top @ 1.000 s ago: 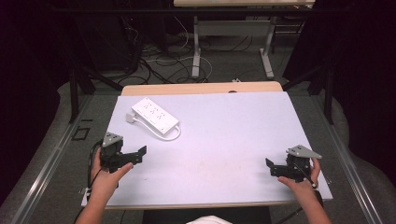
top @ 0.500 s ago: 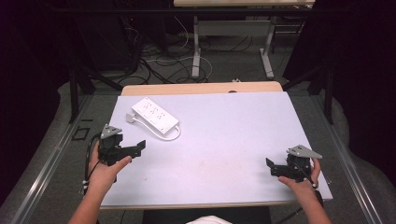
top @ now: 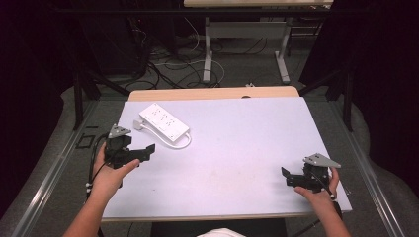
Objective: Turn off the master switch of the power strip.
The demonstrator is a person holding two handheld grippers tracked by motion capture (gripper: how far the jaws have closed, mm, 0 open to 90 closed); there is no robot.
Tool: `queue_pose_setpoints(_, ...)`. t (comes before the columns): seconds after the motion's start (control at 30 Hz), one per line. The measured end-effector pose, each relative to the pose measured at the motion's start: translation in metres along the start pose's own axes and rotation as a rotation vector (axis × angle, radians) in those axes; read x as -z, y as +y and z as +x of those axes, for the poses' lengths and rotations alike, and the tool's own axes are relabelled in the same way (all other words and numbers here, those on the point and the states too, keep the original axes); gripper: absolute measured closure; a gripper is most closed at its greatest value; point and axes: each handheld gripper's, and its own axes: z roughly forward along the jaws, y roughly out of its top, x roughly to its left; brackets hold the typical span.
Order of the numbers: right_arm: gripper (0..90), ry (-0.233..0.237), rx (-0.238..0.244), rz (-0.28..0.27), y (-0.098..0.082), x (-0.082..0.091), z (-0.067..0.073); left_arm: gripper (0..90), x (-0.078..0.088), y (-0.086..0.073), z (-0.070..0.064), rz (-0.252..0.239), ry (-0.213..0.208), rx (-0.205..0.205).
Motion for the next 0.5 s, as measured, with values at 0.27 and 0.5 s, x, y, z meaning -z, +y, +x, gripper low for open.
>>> queue_pose_setpoints(0.27, 3.0, 0.0, -0.001, 0.0, 0.0, 0.0, 0.0, 11.0, 0.001, 0.008, -0.001, 0.01, -0.007, -0.001)
queue_pose_setpoints(0.5, 3.0, 0.0, 0.0, 0.0, 0.0, -0.001, 0.0, 12.6, -0.001, 0.013, 0.0, 0.032, -0.002, -0.009)
